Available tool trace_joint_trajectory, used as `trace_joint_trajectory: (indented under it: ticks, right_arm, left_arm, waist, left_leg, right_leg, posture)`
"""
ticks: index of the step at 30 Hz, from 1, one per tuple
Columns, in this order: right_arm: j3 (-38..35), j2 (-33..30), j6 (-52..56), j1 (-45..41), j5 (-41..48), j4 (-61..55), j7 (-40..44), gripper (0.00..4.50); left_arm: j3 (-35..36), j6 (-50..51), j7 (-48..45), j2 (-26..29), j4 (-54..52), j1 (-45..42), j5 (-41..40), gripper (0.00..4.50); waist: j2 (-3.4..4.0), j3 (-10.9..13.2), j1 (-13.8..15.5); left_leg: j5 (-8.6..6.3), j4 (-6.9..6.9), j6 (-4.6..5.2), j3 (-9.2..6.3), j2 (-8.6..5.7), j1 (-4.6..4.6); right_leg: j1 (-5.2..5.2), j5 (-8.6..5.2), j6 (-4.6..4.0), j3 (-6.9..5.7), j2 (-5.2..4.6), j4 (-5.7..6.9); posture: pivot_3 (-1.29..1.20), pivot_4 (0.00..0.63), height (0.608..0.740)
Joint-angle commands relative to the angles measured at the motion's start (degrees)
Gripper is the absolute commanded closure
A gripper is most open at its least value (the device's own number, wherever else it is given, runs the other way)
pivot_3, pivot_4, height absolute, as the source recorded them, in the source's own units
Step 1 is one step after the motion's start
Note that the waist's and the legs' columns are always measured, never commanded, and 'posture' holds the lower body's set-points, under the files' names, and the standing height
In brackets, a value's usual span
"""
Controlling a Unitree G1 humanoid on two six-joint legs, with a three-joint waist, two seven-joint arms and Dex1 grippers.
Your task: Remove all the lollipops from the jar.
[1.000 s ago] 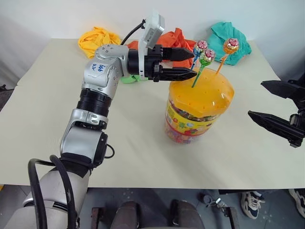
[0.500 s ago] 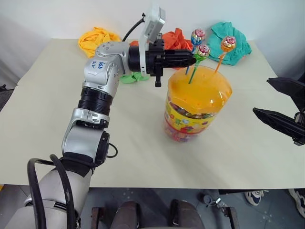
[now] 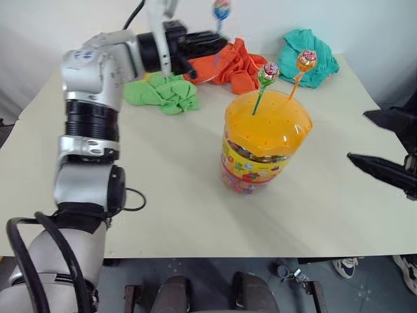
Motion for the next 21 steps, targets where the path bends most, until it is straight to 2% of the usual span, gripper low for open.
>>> trace_joint_trajectory:
  ticks: [1, 5, 7, 11, 16, 19, 21]
  right_arm:
    - [0.7, -1.8, -0.3, 2.3, -0.7, -3.5, 4.0, 0.0]
    - [3.1, -0.1, -0.7, 5.4, -1.2, -5.4, 5.5, 0.0]
    - [4.5, 0.8, -1.0, 5.6, -1.3, -6.1, 5.0, 0.0]
    - [7.1, 1.9, -1.1, 5.4, -1.3, -7.0, 3.9, 0.0]
    - [9.1, 2.5, -1.6, 3.2, -1.7, -6.2, 2.4, 0.0]
    - [9.8, 3.0, -1.7, 1.8, -1.8, -5.8, 1.7, 0.0]
    - [10.0, 3.1, -1.7, 1.3, -1.9, -5.7, 1.5, 0.0]
  left_arm:
    - [-1.8, 8.9, 1.6, 5.2, -9.4, 6.0, 0.9, 4.45]
    - [-2.9, 22.8, 3.6, 11.4, -21.5, 17.7, -1.1, 4.45]
    - [-3.0, 28.7, 4.3, 12.7, -26.2, 21.8, -2.7, 4.45]
    - [-7.2, 36.0, 3.7, 16.9, -34.5, 28.6, -5.1, 4.45]
    - [-9.5, 42.2, 6.1, 17.0, -31.7, 29.3, -5.9, 4.45]
    - [-10.9, 43.2, 7.1, 16.9, -29.0, 27.8, -5.7, 3.84]
    - [-11.4, 43.4, 7.1, 16.8, -28.5, 26.6, -6.4, 3.28]
  waist:
    - [0.0, 0.0, 0.0]
    - [-0.04, 0.0, 0.2]
    - [-0.1, 0.1, 0.4]
    - [-0.15, 0.1, 0.4]
    - [-0.15, 0.1, 0.3]
    - [-0.15, 0.1, 0.3]
    - [-0.15, 0.1, 0.3]
  left_leg:
    - [0.0, 0.0, 0.0, 0.0, 0.0, 0.0]
    - [0.0, 0.02, 0.0, -0.02, 0.0, -0.02]
    - [0.0, 0.07, 0.0, -0.08, 0.01, -0.04]
    - [0.0, 0.26, 0.0, -0.12, 0.02, -0.07]
    - [-0.01, 0.36, 0.0, -0.11, 0.02, -0.06]
    - [-0.01, 0.36, 0.0, -0.09, 0.02, -0.04]
    - [-0.01, 0.37, 0.0, -0.09, 0.02, -0.05]
  right_leg:
    - [0.0, 0.0, 0.0, 0.02, 0.0, 0.0]
    - [-0.01, 0.0, 0.0, 0.04, 0.0, 0.03]
    - [0.0, 0.0, 0.0, 0.03, -0.01, 0.06]
    - [0.01, 0.0, -0.01, 0.04, -0.02, 0.18]
    - [0.01, -0.01, -0.02, 0.09, -0.02, 0.31]
    - [0.0, -0.02, -0.03, 0.11, -0.02, 0.35]
    - [0.0, -0.02, -0.04, 0.1, -0.02, 0.35]
  posture:
    - [0.0, 0.15, 0.74]
    - [0.0, 0.15, 0.74]
    - [0.0, 0.15, 0.74]
    - [0.0, 0.15, 0.74]
    - [0.0, 0.15, 0.74]
    - [0.0, 0.15, 0.74]
    - [0.0, 0.15, 0.74]
